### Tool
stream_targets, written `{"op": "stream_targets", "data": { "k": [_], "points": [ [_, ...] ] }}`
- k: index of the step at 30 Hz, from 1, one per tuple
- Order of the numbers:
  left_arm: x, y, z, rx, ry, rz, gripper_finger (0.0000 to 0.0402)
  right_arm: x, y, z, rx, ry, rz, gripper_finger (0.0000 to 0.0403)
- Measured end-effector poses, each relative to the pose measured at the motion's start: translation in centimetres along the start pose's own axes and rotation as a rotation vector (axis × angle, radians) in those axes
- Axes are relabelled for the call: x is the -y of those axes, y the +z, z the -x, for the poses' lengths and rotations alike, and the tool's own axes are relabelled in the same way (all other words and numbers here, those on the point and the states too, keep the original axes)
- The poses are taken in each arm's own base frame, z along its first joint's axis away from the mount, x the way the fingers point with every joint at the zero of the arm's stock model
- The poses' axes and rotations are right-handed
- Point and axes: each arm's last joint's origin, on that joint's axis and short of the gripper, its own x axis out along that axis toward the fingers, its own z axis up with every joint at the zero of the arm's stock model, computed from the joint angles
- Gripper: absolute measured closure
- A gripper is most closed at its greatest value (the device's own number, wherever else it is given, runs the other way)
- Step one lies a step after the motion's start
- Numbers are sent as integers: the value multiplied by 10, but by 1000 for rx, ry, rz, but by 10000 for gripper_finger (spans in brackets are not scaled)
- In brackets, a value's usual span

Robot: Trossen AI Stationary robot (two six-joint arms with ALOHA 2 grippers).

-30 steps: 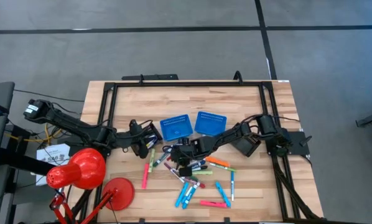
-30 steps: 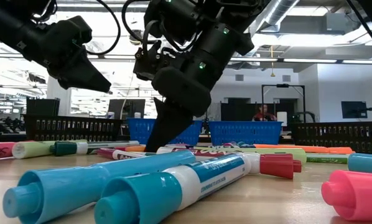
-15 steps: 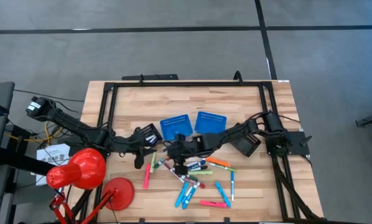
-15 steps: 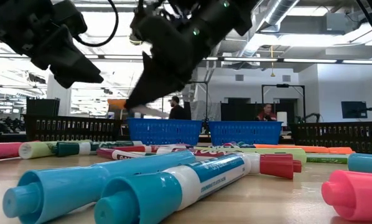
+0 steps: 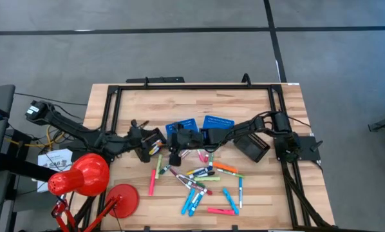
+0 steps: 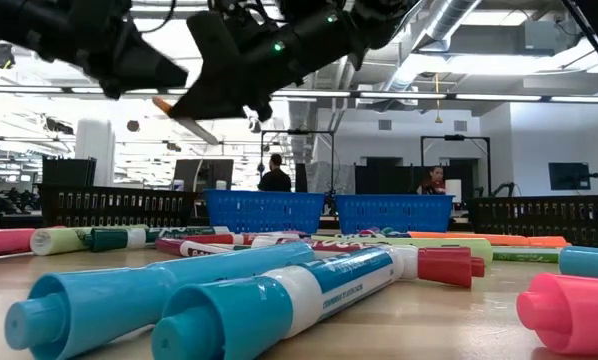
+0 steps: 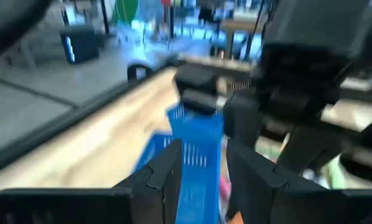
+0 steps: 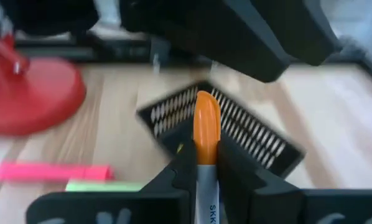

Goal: Pick & Place Markers
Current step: Put the orange water marker into the left black bin, then put the pink water marker into the left black bin

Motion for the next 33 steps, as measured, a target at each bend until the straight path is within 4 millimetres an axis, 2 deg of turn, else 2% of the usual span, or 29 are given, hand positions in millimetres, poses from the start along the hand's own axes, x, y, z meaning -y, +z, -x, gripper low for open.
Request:
{"op": "stream_targets", "data": {
  "k": [4,8,10,16,24,33],
  "points": [
    [-3,10,4,64,-5,6,279,5,-7,-15,100,-2,-17,369],
    [-4,12,6,73,-6,12,279,5,-23,-31,127,-17,8,360],
    [-4,11,5,69,-6,9,279,7,-26,-34,150,-29,5,359],
    [-3,10,5,65,-5,4,279,18,-30,-37,110,-47,-6,353],
    [-3,10,5,65,-6,7,279,30,-30,-38,119,-39,-15,302],
    [-3,10,5,64,-6,7,279,18,-32,-33,44,31,1,246]
  ]
}}
